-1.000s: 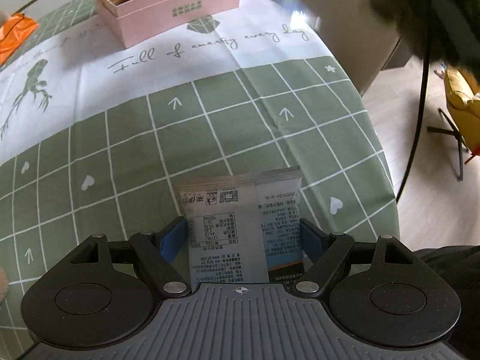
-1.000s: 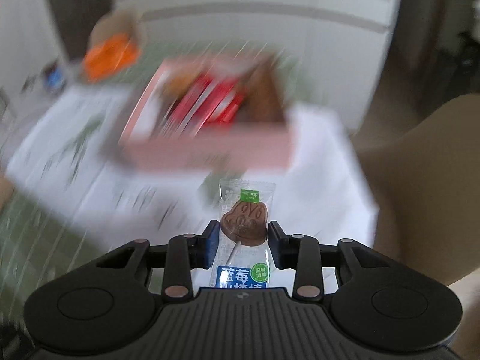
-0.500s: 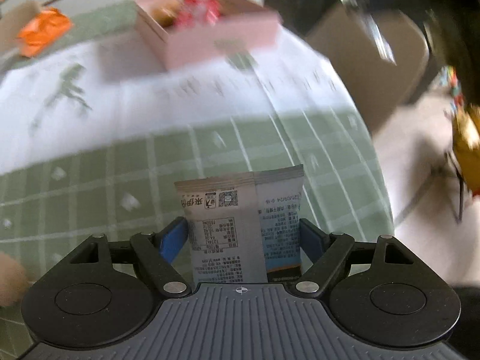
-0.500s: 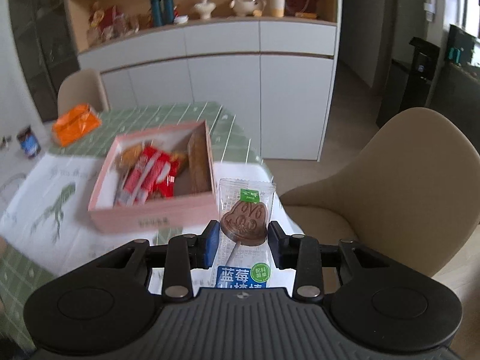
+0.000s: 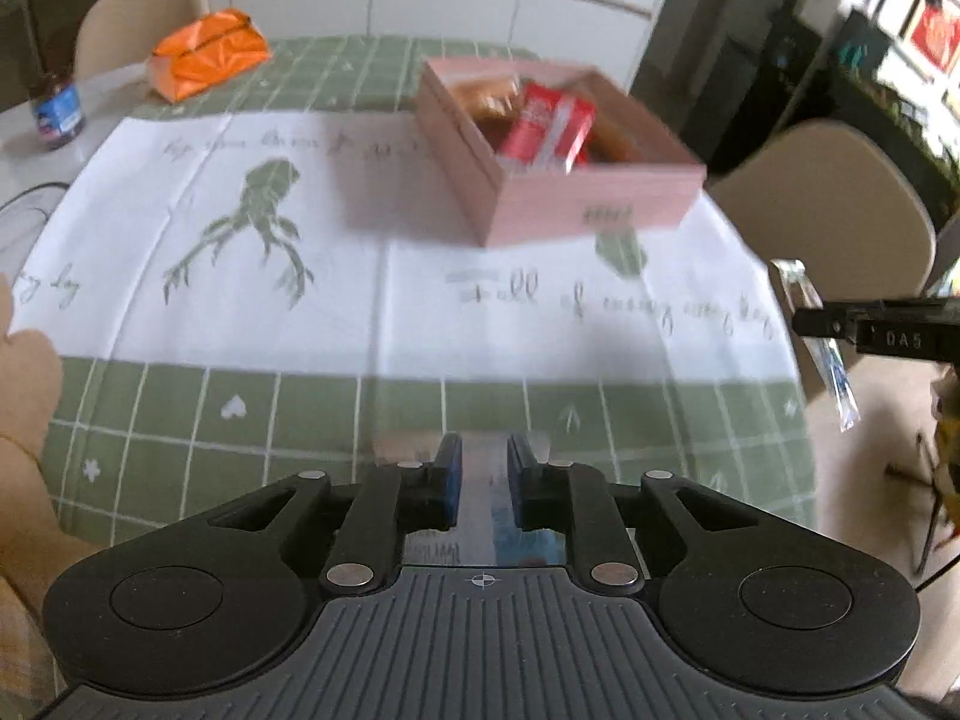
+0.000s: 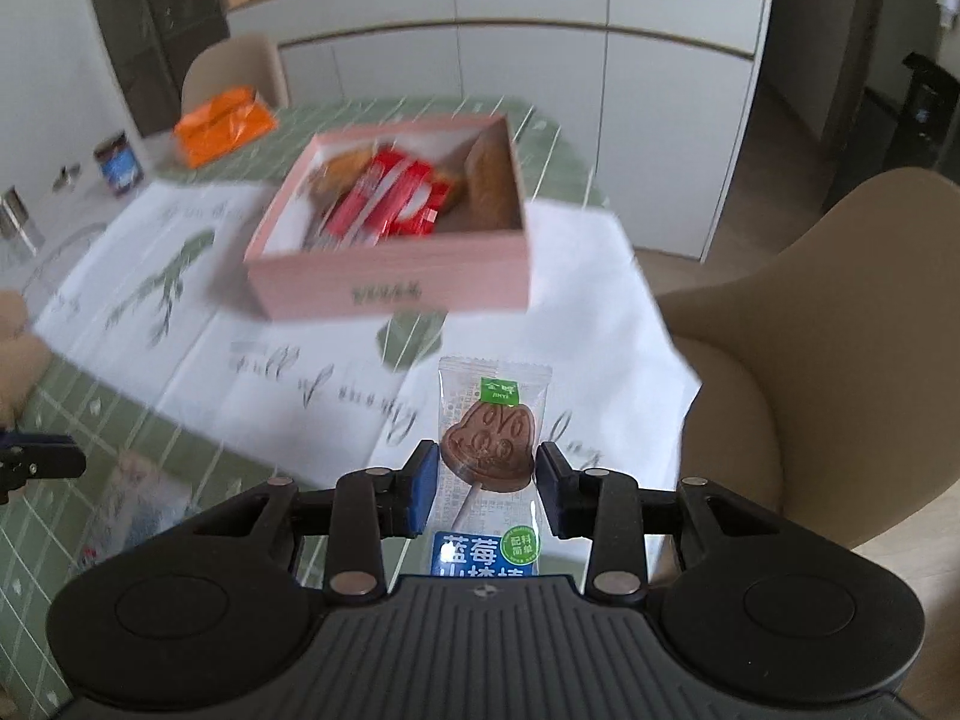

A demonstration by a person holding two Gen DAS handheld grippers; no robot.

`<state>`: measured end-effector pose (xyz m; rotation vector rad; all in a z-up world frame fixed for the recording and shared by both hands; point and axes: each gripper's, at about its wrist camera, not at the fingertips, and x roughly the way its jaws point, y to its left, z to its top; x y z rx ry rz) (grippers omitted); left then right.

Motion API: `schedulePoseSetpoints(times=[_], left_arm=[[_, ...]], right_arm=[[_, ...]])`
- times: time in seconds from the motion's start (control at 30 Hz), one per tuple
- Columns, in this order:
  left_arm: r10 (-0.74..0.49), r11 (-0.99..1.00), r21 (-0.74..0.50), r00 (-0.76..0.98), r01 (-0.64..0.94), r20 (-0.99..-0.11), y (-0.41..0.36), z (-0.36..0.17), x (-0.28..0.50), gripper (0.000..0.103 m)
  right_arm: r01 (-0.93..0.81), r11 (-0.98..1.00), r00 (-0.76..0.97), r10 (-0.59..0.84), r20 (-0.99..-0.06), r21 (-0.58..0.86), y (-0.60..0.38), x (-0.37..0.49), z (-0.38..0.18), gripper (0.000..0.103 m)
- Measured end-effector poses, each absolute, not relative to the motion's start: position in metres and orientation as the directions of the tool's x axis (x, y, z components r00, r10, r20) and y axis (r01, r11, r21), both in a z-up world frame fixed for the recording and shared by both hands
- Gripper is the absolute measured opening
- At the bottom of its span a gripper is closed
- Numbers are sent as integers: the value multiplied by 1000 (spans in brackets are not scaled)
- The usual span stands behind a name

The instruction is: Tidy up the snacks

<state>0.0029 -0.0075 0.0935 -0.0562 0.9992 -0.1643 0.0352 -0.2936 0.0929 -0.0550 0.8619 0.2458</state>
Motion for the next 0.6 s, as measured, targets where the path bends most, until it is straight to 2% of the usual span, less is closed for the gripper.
schedulePoseSetpoints(times=[0.1,0.43,0.5,0.57,0.6], left_arm=[[-131,986,-61,496,155,-858,-27,77,-10,23],[-59,969,62,467,239,-882,-60,49,-26,27],[-63,967,62,467,248,-882,-62,48,-25,34],[-67,962,67,467,263,-882,-67,47,-26,42],[-70,959,68,466,274,-882,-69,46,-27,50]], right_arm=[[-259,961,563,234,-792,99,-283,30,74,35],[-358,932,492,241,-837,58,-235,4,43,35],[-358,933,490,224,-843,40,-230,2,38,37],[-350,936,486,207,-849,28,-229,3,33,47],[-340,940,482,202,-853,30,-231,3,31,50]])
